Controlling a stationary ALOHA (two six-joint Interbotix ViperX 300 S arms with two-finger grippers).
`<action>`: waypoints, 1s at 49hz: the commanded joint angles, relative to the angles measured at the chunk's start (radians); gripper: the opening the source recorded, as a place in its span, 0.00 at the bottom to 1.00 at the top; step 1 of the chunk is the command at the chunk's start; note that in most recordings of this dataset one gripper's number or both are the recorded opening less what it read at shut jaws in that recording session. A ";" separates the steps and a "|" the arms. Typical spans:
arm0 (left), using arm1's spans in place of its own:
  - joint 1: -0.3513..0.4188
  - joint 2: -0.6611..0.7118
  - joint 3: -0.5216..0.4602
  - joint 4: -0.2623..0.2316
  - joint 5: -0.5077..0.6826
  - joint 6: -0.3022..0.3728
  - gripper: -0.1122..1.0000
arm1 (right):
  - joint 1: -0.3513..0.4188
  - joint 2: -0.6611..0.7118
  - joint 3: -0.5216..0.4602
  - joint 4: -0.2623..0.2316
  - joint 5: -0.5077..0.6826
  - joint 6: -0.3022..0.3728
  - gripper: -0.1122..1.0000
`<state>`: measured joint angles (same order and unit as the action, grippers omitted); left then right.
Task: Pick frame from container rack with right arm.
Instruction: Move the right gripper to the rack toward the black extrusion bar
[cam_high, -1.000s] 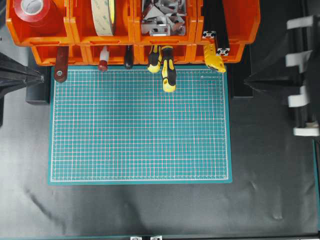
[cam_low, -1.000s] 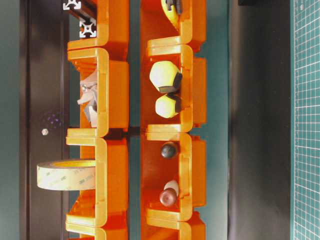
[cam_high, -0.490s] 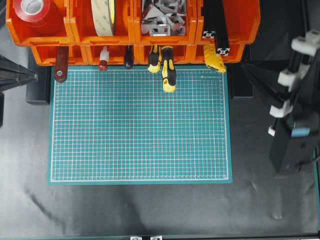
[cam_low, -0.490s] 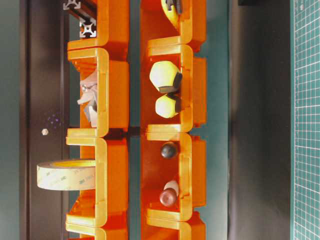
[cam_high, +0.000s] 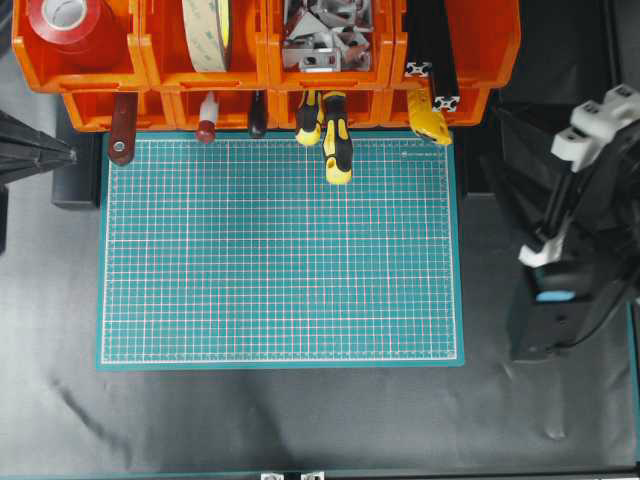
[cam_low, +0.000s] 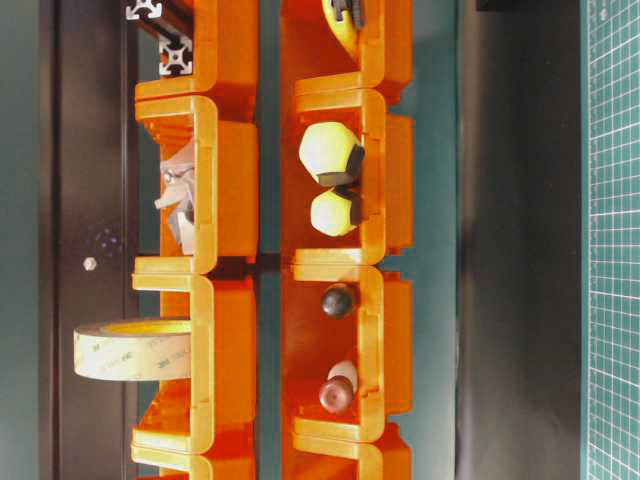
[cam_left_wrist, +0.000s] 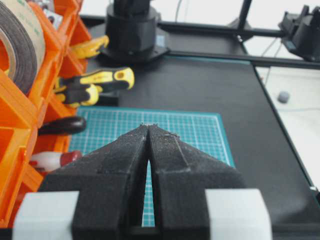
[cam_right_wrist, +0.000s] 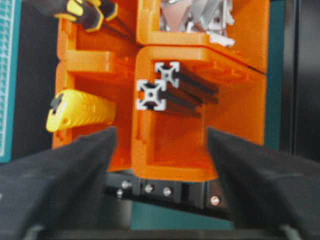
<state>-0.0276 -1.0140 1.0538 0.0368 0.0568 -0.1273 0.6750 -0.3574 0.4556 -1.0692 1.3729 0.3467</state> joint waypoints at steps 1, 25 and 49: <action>0.000 0.009 -0.032 0.003 -0.005 -0.002 0.10 | -0.002 0.012 0.003 -0.043 0.008 0.006 0.83; 0.000 0.011 -0.032 0.003 -0.006 -0.002 0.10 | -0.118 0.092 0.066 -0.114 -0.054 0.149 0.85; 0.003 -0.008 -0.034 0.003 0.040 0.006 0.10 | -0.201 0.118 0.075 -0.149 -0.109 0.160 0.84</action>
<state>-0.0276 -1.0262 1.0538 0.0368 0.0874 -0.1227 0.4740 -0.2347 0.5400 -1.2072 1.2717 0.5031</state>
